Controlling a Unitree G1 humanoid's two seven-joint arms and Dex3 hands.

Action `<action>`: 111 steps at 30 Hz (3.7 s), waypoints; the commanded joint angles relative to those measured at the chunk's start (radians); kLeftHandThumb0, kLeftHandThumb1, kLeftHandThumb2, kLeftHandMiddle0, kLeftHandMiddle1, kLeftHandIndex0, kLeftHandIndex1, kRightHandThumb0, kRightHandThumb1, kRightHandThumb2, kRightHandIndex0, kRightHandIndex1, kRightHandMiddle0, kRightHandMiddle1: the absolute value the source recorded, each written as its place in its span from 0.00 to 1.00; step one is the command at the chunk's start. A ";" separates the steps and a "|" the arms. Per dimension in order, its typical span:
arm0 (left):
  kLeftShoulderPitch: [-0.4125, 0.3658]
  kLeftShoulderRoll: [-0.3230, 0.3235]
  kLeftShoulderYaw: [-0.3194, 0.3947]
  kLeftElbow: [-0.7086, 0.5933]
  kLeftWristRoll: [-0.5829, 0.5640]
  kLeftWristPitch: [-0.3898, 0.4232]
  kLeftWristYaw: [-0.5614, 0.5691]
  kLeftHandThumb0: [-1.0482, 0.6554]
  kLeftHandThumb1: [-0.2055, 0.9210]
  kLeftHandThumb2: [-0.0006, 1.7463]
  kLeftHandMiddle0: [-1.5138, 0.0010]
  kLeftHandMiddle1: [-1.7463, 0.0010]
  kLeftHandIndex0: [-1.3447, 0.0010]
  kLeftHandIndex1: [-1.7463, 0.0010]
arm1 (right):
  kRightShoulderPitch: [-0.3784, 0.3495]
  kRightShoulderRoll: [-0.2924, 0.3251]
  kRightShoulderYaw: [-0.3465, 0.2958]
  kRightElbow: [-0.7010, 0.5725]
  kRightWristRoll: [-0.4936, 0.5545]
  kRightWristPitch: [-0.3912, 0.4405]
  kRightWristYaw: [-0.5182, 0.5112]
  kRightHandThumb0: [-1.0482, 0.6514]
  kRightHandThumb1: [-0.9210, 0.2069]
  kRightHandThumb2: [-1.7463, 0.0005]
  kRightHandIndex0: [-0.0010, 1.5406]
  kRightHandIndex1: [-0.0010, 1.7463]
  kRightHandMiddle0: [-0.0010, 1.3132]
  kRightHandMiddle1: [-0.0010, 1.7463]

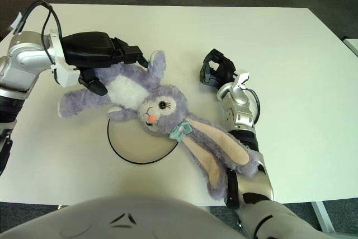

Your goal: Put the doll into the plate.

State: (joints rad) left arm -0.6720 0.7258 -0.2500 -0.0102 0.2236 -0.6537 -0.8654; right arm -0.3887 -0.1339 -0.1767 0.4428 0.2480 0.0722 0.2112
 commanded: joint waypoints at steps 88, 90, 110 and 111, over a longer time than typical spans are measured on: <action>0.114 0.044 0.026 -0.183 0.416 0.062 0.199 0.33 0.74 0.46 0.77 0.00 1.00 0.72 | 0.043 0.005 0.011 0.135 -0.009 0.048 0.020 0.33 0.56 0.23 0.71 1.00 0.48 1.00; 0.111 0.043 0.019 -0.173 0.418 0.052 0.206 0.26 0.75 0.44 0.77 0.00 1.00 0.73 | 0.043 0.005 0.012 0.135 -0.010 0.047 0.020 0.33 0.56 0.23 0.71 1.00 0.48 1.00; 0.055 0.055 -0.031 -0.138 0.408 0.001 0.176 0.19 0.78 0.38 0.67 0.00 1.00 0.64 | 0.045 0.007 0.016 0.124 -0.011 0.051 0.016 0.33 0.56 0.23 0.71 1.00 0.48 1.00; 0.047 0.054 -0.037 -0.122 0.403 -0.007 0.177 0.19 0.78 0.38 0.65 0.00 1.00 0.63 | 0.045 0.007 0.016 0.123 -0.011 0.052 0.017 0.33 0.56 0.23 0.71 1.00 0.48 1.00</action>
State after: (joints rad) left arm -0.5900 0.7740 -0.2667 -0.1761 0.6379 -0.6393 -0.6795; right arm -0.4186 -0.1467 -0.1695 0.5070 0.2440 0.0409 0.2378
